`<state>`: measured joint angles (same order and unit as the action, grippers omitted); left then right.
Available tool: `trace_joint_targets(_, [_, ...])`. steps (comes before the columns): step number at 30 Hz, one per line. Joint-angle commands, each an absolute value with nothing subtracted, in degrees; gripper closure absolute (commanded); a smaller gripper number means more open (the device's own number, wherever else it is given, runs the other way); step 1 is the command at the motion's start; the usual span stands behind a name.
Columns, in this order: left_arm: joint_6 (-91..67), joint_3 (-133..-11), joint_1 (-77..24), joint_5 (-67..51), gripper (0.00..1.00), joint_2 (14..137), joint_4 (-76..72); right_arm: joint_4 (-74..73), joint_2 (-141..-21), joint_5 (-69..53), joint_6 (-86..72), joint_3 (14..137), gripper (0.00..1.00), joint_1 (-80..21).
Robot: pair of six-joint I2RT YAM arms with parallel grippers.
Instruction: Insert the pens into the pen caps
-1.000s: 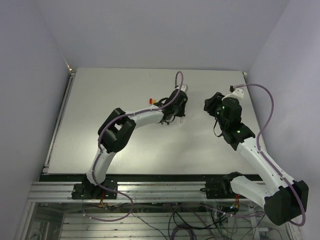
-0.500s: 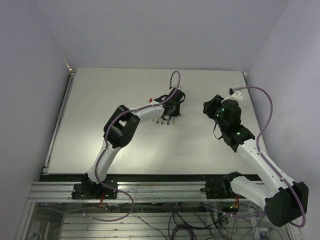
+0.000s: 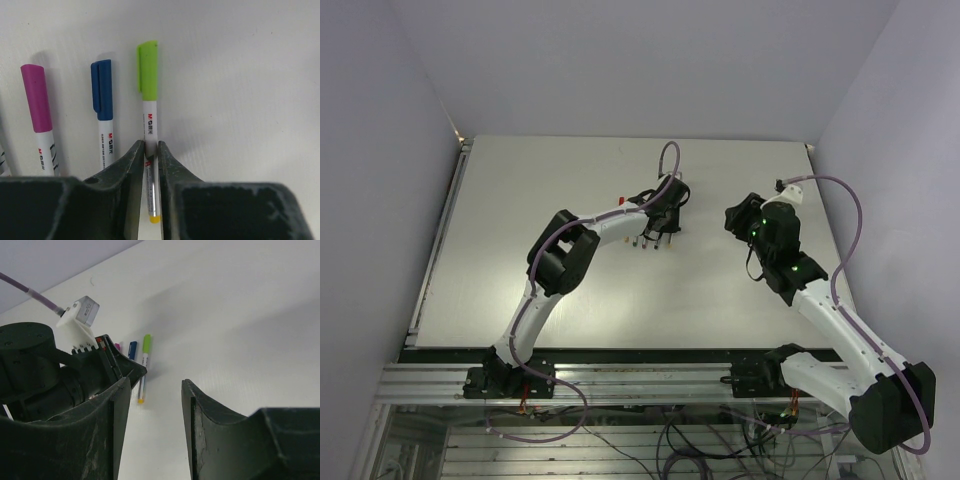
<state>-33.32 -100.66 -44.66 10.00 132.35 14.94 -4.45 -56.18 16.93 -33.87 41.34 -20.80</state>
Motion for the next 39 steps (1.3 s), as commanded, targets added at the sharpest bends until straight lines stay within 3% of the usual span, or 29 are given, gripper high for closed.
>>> trace_joint_targets(1, [-32.79,-100.9,-44.35,9.82,0.72,129.82,14.82,-2.59,-56.28,16.57,-33.46,41.03,0.56,-20.85])
trace_joint_targets(5, [-32.96,-100.86,-44.37,10.46,0.68,128.51,14.9,-2.12,-56.43,16.44,-33.15,41.13,0.56,-20.83])
trace_joint_targets(20, [-32.19,-94.67,-44.38,11.63,0.67,115.53,13.04,-5.43,-57.73,21.28,-33.93,42.95,0.57,-19.92])
trace_joint_targets(28, [-31.35,-82.96,-43.54,16.07,0.67,104.11,11.06,-9.16,-62.84,8.28,-39.71,42.77,0.6,-4.58])
trace_joint_targets(36, [-34.26,-65.29,-36.4,21.29,0.66,84.89,8.89,-17.52,-58.22,20.64,-42.54,42.03,0.59,1.22])
trace_joint_targets(39, [-32.66,-62.37,-34.77,25.5,0.65,79.04,11.55,-20.22,-55.33,25.02,-43.18,41.19,0.51,1.33])
